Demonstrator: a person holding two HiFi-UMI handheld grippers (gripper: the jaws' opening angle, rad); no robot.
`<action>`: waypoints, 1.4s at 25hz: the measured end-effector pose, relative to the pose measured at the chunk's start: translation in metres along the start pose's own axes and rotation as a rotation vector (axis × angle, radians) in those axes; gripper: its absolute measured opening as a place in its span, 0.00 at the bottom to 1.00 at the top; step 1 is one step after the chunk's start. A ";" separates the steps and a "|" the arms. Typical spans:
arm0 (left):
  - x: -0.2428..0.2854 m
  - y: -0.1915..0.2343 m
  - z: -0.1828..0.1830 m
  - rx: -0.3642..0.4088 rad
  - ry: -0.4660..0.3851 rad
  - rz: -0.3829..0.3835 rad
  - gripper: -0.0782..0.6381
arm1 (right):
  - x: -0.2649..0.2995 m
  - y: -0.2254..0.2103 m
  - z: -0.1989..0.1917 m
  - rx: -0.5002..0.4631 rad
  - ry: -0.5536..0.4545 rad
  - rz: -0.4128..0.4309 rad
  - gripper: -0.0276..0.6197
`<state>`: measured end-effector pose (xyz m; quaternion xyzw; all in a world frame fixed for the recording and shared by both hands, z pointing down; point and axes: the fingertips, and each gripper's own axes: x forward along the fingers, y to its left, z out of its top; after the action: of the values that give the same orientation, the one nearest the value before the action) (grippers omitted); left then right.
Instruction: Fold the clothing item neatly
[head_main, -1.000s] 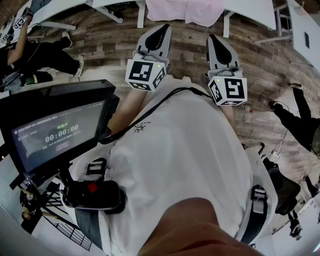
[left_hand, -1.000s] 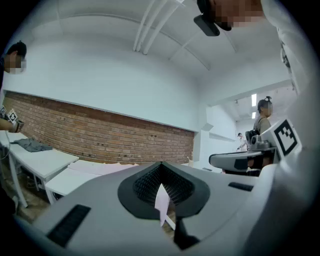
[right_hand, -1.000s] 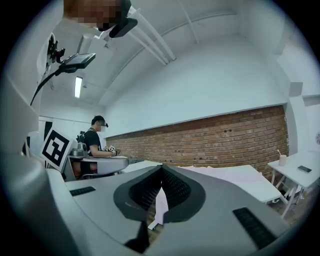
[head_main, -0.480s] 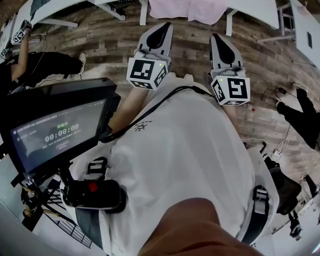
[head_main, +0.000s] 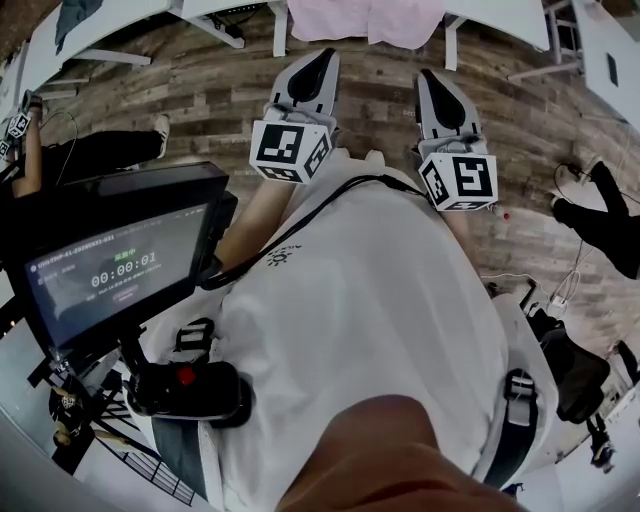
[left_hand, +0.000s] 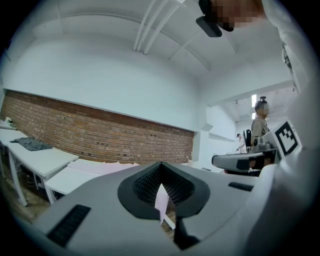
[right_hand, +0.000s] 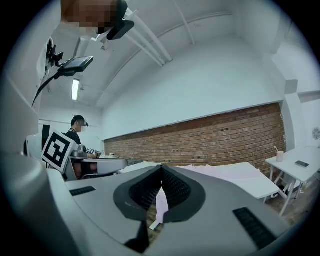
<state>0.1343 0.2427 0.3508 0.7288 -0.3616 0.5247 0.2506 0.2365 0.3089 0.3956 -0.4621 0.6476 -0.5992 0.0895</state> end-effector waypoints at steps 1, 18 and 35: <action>0.000 0.000 -0.001 0.000 0.001 0.000 0.11 | 0.000 0.000 0.000 0.000 0.001 0.001 0.05; -0.001 0.004 -0.007 -0.005 0.019 0.017 0.11 | 0.005 -0.007 -0.005 0.005 0.018 -0.048 0.05; 0.000 0.018 -0.001 -0.008 0.004 0.034 0.11 | 0.006 -0.009 0.001 -0.003 0.007 -0.055 0.05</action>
<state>0.1200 0.2324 0.3508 0.7206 -0.3756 0.5287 0.2453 0.2385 0.3056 0.4055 -0.4778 0.6359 -0.6020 0.0699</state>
